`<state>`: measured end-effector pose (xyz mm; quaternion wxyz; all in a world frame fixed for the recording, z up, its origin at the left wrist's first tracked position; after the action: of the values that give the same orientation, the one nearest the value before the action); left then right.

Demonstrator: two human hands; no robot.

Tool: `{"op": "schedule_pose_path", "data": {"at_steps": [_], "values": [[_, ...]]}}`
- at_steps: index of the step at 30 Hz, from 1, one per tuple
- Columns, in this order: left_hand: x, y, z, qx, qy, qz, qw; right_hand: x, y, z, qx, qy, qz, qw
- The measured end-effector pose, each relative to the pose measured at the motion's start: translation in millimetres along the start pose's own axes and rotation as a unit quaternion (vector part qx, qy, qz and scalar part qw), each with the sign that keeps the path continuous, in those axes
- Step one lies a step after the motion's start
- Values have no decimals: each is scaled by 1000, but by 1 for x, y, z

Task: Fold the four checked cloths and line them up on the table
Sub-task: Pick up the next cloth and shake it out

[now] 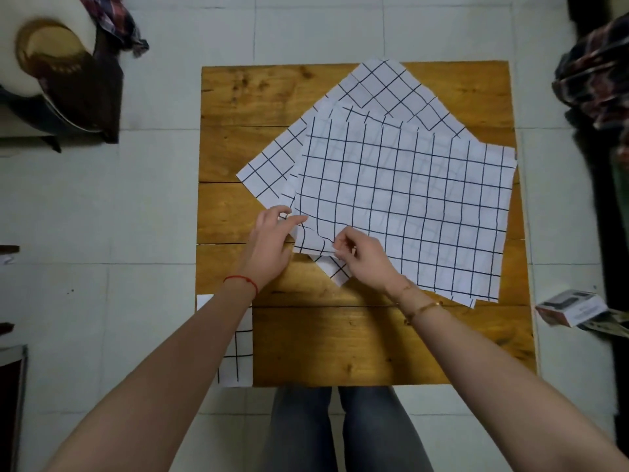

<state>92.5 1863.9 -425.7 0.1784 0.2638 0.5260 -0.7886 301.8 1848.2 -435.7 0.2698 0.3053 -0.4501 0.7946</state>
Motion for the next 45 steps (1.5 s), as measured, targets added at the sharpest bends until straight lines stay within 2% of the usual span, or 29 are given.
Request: {"op": "schedule_pose_path", "data": {"at_steps": [6,10,13,17,23,28,33,38,45], "values": [[-38,-19,-14,-58,57,41,996,6,-46,22,-1,5,-30,1000],[-68,-32,-19,-57,89,31,994,39,-68,37,-91,-40,51,994],[-92,-45,-20,-63,111,32,991,64,-81,46,-145,-105,149,973],[-120,-67,-18,-60,157,19,986,87,-105,56,-250,-130,191,940],[-153,-110,-14,-47,217,-11,975,115,-158,76,-264,-127,176,940],[-171,-144,-8,-52,214,-24,975,138,-206,99,-296,-133,134,936],[-185,-178,-3,-83,218,-33,972,157,-253,119,-344,-127,75,927],[-202,-217,10,-115,220,9,969,158,-289,129,-364,-104,74,923],[-209,-262,26,-175,207,-25,962,167,-322,142,-409,-90,75,905]]}}
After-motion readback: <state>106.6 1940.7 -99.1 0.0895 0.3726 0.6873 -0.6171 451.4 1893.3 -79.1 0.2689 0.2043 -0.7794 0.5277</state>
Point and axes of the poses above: each hand's wrist, its own z-axis away from the middle knuckle, its own y-axis out of the palm, x = y × z, the point moved 1 cm from there along -z, towards the middle knuckle, and after that the axes turned 6 degrees about z, right-handed, at the moved point
